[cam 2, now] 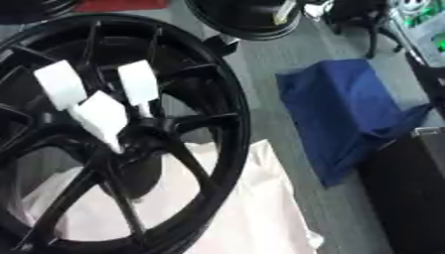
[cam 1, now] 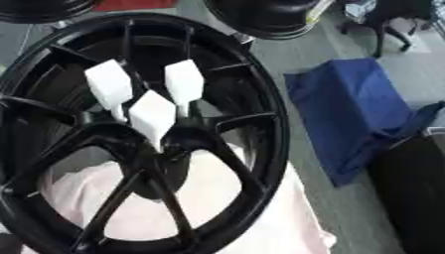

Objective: Pull the pin out of the wheel hub.

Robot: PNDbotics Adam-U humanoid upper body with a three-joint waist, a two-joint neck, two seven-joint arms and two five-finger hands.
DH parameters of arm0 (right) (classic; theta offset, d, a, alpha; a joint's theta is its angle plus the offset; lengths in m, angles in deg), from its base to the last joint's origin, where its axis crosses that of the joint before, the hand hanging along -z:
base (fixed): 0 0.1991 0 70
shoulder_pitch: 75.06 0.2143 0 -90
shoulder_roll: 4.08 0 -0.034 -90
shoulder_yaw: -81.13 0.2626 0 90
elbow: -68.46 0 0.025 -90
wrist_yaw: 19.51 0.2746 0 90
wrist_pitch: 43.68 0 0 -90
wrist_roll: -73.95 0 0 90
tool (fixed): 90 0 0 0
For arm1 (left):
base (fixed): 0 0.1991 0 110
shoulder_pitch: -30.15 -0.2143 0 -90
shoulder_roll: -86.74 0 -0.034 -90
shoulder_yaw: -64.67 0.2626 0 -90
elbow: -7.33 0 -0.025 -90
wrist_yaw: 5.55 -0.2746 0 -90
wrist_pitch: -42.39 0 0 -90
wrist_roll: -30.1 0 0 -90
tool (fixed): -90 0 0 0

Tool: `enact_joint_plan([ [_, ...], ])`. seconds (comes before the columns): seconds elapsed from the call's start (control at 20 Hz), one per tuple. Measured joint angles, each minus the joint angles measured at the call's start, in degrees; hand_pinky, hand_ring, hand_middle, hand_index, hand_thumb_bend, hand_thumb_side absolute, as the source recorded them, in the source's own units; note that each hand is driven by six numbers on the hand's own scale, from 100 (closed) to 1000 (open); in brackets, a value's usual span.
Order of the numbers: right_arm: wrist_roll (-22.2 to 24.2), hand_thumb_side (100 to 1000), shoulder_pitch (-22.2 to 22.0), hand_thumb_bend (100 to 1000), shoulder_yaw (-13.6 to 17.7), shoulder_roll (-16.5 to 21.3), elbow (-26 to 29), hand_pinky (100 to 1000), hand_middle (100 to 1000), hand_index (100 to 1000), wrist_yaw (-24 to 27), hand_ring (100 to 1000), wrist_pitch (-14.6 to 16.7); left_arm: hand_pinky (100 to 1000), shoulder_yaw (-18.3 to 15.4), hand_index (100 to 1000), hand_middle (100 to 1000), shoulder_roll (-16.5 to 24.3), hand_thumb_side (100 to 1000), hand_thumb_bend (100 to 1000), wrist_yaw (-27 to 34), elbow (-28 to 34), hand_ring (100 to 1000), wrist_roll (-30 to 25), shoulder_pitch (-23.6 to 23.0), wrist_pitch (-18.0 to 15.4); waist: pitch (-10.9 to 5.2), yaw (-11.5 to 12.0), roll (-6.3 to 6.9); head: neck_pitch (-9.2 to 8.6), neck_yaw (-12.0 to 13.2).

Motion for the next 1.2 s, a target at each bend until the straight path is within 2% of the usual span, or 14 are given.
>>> enact_joint_plan([
  [0.1, -1.8, 125, -3.0, 100, 1.0, -1.5, 0.1, 854, 443, 620, -1.8, 692, -0.2, 815, 0.0, 791, 645, 0.0, 687, 360, 0.0, 0.0, 598, 0.1, 0.0, 0.1, 0.0, 0.0, 0.0, 0.0, 0.0],
  [0.2, -3.6, 100, -5.9, 105, 1.5, -2.7, 0.4, 871, 590, 749, -3.6, 749, -0.7, 815, 0.0, 789, 643, 0.0, 684, 360, 0.0, 0.0, 598, 0.2, 0.0, 0.2, 0.0, 0.4, -0.03, 0.0, -0.1],
  [0.25, -4.2, 110, -7.3, 155, 1.7, -3.1, 0.8, 893, 685, 829, -4.5, 797, -1.0, 816, 0.0, 788, 642, -0.2, 684, 360, 0.0, 0.0, 597, 0.2, 0.0, 0.2, 0.0, 0.7, -0.06, -0.01, -0.2],
  [0.35, -4.8, 162, -10.1, 201, 1.7, -3.7, 1.9, 919, 783, 878, -6.3, 850, -1.4, 816, 0.0, 788, 644, -0.5, 683, 362, 0.0, 0.0, 598, 0.2, 0.0, 0.3, -0.01, 1.1, -0.22, -0.01, -0.6],
  [0.55, -5.8, 177, -15.3, 231, 3.5, -5.0, 5.3, 942, 823, 887, -9.9, 886, -2.4, 817, 0.3, 789, 645, -0.5, 680, 366, 0.0, 0.0, 598, 0.0, 0.2, 0.4, -0.23, 2.0, -0.34, 0.01, -1.4],
  [0.7, -7.0, 159, -16.2, 214, 4.3, -5.8, 7.4, 941, 808, 878, -12.6, 878, -3.4, 818, 0.4, 789, 645, -0.5, 680, 368, 0.0, 0.0, 598, 0.0, 0.4, 0.4, -0.38, 2.2, -0.35, 0.02, -1.7],
  [0.75, -7.2, 100, -16.1, 179, 4.4, -6.0, 8.0, 941, 792, 871, -13.6, 869, -3.6, 818, 0.4, 789, 645, -0.5, 681, 368, 0.0, 0.0, 598, -0.1, 0.5, 0.5, -0.38, 2.3, -0.34, 0.02, -1.7],
  [0.8, -7.4, 100, -16.0, 100, 4.5, -6.2, 8.5, 944, 770, 865, -14.4, 856, -3.8, 818, 0.4, 788, 645, -0.5, 680, 369, 0.1, 0.0, 597, -0.1, 0.5, 0.5, -0.38, 2.2, -0.34, 0.02, -1.8],
  [0.85, -7.7, 186, -15.8, 100, 4.5, -6.4, 9.1, 945, 758, 862, -15.1, 847, -3.8, 818, 0.4, 788, 645, -0.5, 681, 369, 0.1, 0.0, 598, -0.1, 0.6, 0.5, -0.39, 2.2, -0.33, 0.02, -1.9],
  [0.9, -8.0, 374, -15.3, 100, 4.5, -6.7, 9.8, 949, 728, 857, -15.3, 823, -3.7, 818, 0.4, 788, 646, -0.5, 680, 369, 0.1, 0.0, 597, -0.1, 0.6, 0.5, -0.39, 2.2, -0.32, 0.02, -1.9],
  [0.95, -8.5, 434, -14.8, 100, 4.3, -6.9, 10.7, 952, 713, 851, -15.3, 813, -3.5, 818, 0.4, 788, 646, -0.5, 680, 369, 0.1, 0.0, 597, -0.2, 0.6, 0.5, -0.39, 2.2, -0.28, 0.02, -2.1],
  [1.1, -10.6, 571, -12.7, 100, 2.9, -7.2, 13.6, 963, 658, 826, -14.4, 788, -2.2, 819, 0.5, 788, 646, -0.5, 680, 369, 0.1, 0.0, 597, -0.4, 0.6, 0.5, -0.48, 2.5, -0.09, 0.02, -2.3],
  [1.2, -12.2, 575, -11.0, 100, 1.3, -7.2, 16.0, 967, 630, 810, -12.9, 774, -1.1, 819, 0.7, 788, 646, -0.5, 681, 369, 0.1, 0.0, 597, -0.5, 0.6, 0.6, -0.52, 2.8, -0.03, 0.02, -2.7],
])
